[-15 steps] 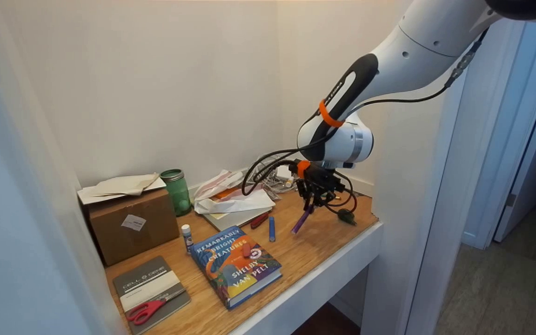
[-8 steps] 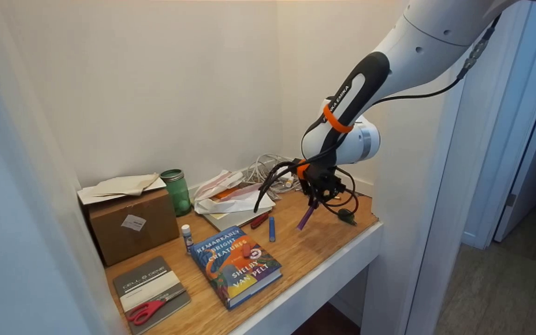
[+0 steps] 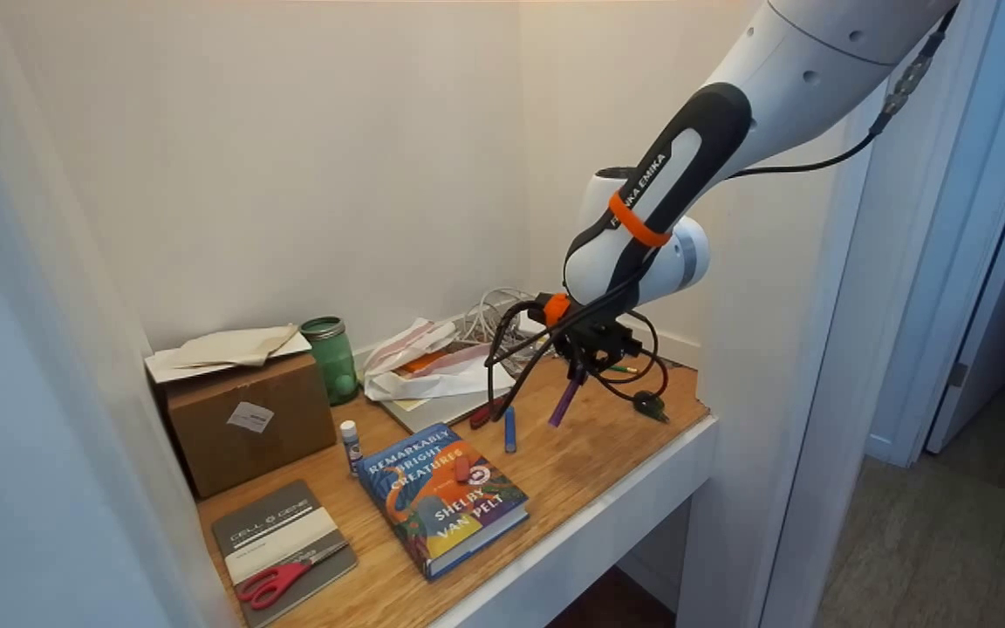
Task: Pick up the purple marker and place it standing upwards on the shelf
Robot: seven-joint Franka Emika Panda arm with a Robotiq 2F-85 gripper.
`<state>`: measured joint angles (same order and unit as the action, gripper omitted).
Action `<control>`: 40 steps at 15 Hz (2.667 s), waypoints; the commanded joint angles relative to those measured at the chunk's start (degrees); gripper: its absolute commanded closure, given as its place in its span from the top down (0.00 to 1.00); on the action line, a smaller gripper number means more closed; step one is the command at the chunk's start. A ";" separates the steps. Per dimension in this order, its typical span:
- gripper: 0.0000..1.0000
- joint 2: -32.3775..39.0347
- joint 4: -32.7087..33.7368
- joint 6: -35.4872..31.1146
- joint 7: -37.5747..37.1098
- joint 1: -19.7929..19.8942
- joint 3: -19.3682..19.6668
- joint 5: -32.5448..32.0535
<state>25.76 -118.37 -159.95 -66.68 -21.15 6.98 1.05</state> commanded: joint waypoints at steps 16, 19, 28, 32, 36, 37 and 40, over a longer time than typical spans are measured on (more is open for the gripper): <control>0.04 1.87 1.12 -1.18 -13.27 -7.02 9.61 -17.52; 0.04 2.89 1.74 -1.44 -18.27 -9.32 11.90 -21.79; 0.04 5.99 4.45 0.04 -33.33 -14.30 17.88 -33.39; 0.04 7.43 5.45 1.36 -39.65 -16.25 20.78 -38.58; 0.04 8.14 6.27 2.79 -46.09 -16.40 21.30 -44.39; 0.04 8.35 6.73 3.60 -47.84 -16.24 21.15 -46.09; 0.04 8.42 7.76 6.70 -53.87 -15.14 19.67 -51.92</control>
<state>33.14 -112.83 -156.19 -113.70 -36.37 27.18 -45.01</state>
